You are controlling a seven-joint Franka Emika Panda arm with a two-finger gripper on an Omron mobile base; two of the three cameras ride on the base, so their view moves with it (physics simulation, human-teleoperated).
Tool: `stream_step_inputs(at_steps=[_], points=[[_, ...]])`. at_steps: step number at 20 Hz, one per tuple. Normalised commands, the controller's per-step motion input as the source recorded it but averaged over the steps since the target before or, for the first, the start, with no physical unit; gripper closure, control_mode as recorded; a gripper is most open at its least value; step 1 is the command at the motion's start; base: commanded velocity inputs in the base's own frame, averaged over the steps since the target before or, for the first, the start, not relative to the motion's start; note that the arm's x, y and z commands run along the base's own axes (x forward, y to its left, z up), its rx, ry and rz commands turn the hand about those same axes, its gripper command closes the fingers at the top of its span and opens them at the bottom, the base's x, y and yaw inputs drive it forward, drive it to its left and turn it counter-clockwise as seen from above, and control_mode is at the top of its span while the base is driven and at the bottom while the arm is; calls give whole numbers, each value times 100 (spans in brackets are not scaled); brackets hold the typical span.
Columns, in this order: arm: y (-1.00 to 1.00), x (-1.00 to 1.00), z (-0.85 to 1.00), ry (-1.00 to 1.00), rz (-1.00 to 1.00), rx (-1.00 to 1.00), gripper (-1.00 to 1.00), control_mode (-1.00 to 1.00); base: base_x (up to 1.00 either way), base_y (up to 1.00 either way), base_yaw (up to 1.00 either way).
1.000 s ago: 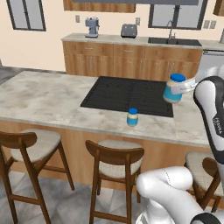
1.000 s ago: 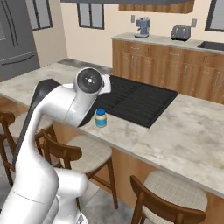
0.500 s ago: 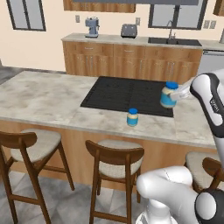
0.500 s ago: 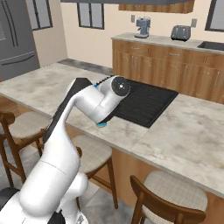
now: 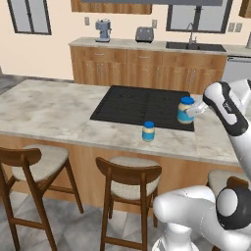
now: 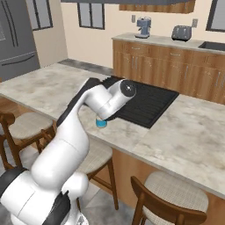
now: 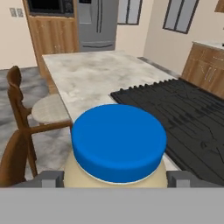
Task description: The dining table condiment station is running low on mayonnaise. Refill the condiment station by opening the cabinet and taking the mayonnaise from the cabinet and placing it on the dining table.
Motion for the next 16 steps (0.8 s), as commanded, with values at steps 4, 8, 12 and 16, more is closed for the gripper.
stream_step_inputs(at_steps=[4,8,12,16], points=[[-5,42,-32,-1,0,0,100,-100,0,0,0],[-19,38,-36,0,0,0,100,-100,0,0,0],[-19,35,-40,0,2,0,100,-100,0,0,0],[-7,29,-46,0,3,0,100,-100,0,0,0]])
